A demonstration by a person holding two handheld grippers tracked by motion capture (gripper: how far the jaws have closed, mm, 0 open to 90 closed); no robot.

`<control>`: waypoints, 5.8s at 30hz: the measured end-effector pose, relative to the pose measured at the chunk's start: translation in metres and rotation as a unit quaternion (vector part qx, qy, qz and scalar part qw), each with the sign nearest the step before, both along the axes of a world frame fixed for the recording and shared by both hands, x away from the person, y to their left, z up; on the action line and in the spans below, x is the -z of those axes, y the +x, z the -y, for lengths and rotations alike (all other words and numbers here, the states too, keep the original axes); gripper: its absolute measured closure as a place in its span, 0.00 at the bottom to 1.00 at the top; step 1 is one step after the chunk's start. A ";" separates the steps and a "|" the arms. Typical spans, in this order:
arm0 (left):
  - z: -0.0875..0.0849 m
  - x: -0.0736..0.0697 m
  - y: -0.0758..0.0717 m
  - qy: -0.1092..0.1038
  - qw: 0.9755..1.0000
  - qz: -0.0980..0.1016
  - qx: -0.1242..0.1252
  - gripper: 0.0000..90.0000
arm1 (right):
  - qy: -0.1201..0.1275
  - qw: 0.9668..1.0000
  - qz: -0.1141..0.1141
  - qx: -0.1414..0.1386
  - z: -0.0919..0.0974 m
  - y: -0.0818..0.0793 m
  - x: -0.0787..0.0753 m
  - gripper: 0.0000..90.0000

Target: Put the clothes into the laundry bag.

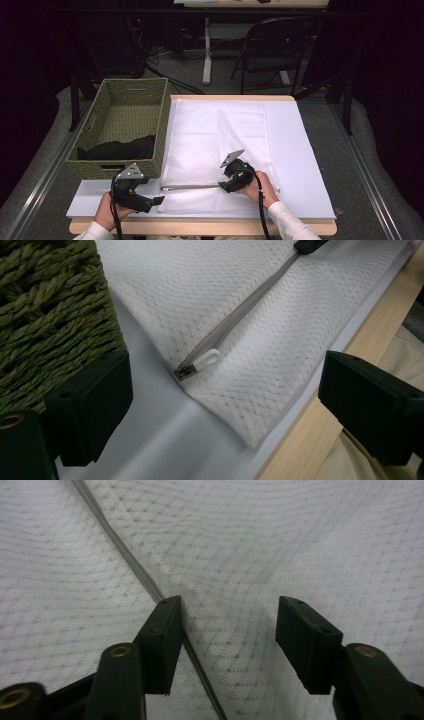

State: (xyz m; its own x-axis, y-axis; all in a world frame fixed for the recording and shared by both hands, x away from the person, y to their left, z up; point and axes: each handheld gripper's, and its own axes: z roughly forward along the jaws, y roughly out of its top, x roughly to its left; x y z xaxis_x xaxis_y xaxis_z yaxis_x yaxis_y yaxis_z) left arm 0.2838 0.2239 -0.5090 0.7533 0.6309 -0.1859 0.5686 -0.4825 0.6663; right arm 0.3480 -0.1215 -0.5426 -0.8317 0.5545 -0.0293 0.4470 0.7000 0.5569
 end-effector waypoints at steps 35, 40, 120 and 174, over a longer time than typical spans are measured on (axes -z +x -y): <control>0.001 0.002 0.000 -0.001 1.000 -0.006 0.013 0.12 | 0.002 1.000 -0.023 -0.015 -0.006 -0.002 0.000 0.70; 0.002 0.003 0.000 0.001 1.000 -0.005 0.017 0.12 | -0.002 0.999 -0.021 -0.023 -0.007 -0.003 0.000 0.66; -0.043 -0.104 0.055 0.131 0.983 0.055 0.120 0.00 | 0.009 1.000 0.016 -0.012 -0.003 -0.012 -0.023 0.99; -0.031 -0.062 0.158 0.283 0.939 -0.018 0.193 0.15 | 0.001 1.000 0.012 -0.015 -0.003 -0.011 -0.020 0.99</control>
